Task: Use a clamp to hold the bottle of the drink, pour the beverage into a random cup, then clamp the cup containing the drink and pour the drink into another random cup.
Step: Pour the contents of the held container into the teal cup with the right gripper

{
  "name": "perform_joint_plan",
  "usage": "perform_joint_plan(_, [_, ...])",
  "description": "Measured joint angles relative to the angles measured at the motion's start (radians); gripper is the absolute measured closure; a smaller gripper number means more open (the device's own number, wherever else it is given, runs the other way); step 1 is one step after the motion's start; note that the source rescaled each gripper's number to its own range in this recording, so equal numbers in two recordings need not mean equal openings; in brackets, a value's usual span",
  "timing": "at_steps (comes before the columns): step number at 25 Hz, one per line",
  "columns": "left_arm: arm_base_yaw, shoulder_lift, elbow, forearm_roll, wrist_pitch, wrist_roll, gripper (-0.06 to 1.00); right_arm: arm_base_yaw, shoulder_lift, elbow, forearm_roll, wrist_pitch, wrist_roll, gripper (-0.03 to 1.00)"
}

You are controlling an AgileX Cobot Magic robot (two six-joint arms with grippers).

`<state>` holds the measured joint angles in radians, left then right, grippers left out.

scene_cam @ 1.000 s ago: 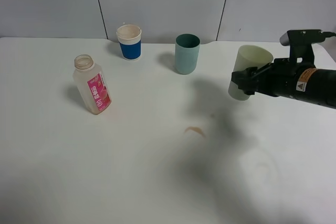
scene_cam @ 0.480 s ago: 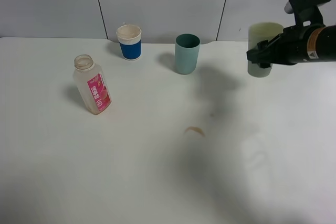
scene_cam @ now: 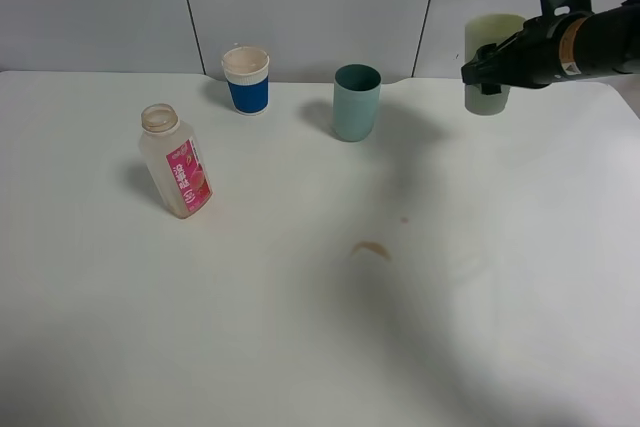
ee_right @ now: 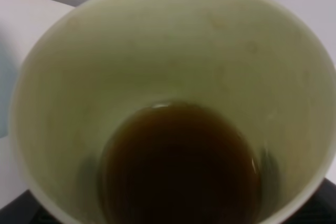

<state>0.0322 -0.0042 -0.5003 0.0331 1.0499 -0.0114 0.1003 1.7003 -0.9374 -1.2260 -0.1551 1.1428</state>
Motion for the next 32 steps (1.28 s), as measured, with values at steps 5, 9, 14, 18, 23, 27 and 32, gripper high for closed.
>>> perform_joint_plan(5, [0.000, 0.000, 0.000, 0.000, 0.000, 0.000, -0.05, 0.064, 0.069, -0.104, -0.142, 0.061, 0.089, 0.97])
perform_joint_plan(9, [0.000, 0.000, 0.000, 0.000, 0.000, 0.000, -0.05, 0.114, 0.117, -0.176, -0.199, 0.068, 0.123, 0.97])
perform_joint_plan(14, [0.000, 0.000, 0.000, 0.000, 0.000, 0.000, -0.05, 0.155, 0.147, -0.235, -0.218, 0.105, 0.128, 0.97])
perform_joint_plan(18, [0.000, 0.000, 0.000, 0.000, 0.000, 0.000, -0.05, 0.176, 0.147, -0.248, -0.288, 0.121, 0.128, 0.97])
perform_joint_plan(23, [0.000, 0.000, 0.000, 0.000, 0.000, 0.000, -0.05, 0.196, 0.151, -0.248, -0.370, 0.138, 0.149, 0.97])
perform_joint_plan(27, [0.000, 0.000, 0.000, 0.000, 0.000, 0.000, -0.05, 0.209, 0.151, -0.248, -0.431, 0.155, 0.157, 0.97])
perform_joint_plan(32, [0.000, 0.000, 0.000, 0.000, 0.000, 0.000, -0.05, 0.222, 0.151, -0.248, -0.474, 0.199, 0.194, 0.97])
